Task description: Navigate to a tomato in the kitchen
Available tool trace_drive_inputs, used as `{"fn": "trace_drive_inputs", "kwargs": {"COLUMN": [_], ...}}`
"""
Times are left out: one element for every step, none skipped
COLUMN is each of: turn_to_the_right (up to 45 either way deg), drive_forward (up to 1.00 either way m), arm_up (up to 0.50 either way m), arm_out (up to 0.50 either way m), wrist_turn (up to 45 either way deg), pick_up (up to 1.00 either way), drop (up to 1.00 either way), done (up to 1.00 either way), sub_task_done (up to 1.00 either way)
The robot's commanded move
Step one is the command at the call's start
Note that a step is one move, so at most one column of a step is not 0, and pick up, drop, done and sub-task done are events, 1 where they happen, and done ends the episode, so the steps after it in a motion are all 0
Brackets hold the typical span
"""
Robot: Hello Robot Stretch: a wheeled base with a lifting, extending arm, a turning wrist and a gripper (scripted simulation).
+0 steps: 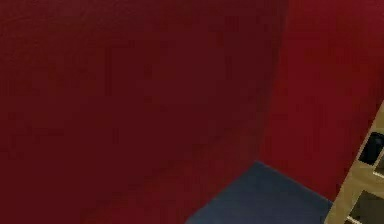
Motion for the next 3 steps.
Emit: {"fn": "trace_drive_inputs", "kwargs": {"turn_to_the_right": [-39.0,0.0,-45.0], "drive_forward": [0.0,0.4,0.0], "arm_up": [0.0,0.0,0.0], "arm_out": [0.0,0.0,0.0], "wrist_turn": [0.0,0.0,0.0], "pick_up": [0.0,0.0,0.0], "drop": [0.0,0.0,0.0], "done": [0.0,0.0,0.0], "sub_task_done": [0.0,0.0,0.0]}}
